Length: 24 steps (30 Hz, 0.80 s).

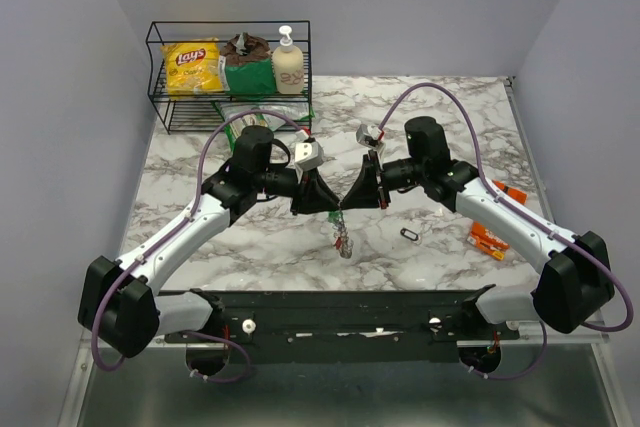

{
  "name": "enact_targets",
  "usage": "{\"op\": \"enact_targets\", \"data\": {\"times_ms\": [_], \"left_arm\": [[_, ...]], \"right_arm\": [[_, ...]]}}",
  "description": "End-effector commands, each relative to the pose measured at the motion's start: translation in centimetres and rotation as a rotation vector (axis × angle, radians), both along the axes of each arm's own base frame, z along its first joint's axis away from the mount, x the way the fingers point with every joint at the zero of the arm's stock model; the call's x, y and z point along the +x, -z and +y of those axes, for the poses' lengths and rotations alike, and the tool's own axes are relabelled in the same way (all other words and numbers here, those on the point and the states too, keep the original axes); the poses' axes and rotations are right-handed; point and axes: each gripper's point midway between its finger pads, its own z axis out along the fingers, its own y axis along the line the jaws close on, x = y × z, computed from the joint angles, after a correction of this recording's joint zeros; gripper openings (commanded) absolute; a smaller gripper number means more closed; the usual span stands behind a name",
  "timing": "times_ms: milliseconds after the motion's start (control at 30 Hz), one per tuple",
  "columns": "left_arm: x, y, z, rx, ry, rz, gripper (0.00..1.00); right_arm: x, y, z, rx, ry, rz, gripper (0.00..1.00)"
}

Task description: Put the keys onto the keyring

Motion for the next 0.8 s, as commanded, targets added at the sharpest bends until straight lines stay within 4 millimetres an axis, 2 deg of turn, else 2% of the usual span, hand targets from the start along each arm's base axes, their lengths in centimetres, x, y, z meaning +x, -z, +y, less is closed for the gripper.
{"op": "enact_targets", "data": {"times_ms": [0,400,600,700,767], "left_arm": [[0.3,0.0,-0.1,0.013,-0.004,-0.012,0.29],[0.5,0.5,-0.6,0.024,0.002,-0.015,0.26],[0.8,0.7,-0.7,0.034,0.0,-0.022,0.12],[0.8,1.0,-0.7,0.044,-0.004,-0.025,0.0],[0.9,1.0,-0.7,0.047,-0.013,-0.033,0.0]], "right_arm": [[-0.2,-2.0,0.1,0.037,-0.012,-0.062,0.01],[-0.3,-1.9,0.1,0.037,-0.018,-0.054,0.01],[-0.3,-1.9,0.1,0.036,-0.019,-0.054,0.01],[-0.2,-1.9,0.0,0.034,-0.014,-0.056,0.01],[-0.3,-1.9,0.1,0.035,-0.014,-0.059,0.01]]}}
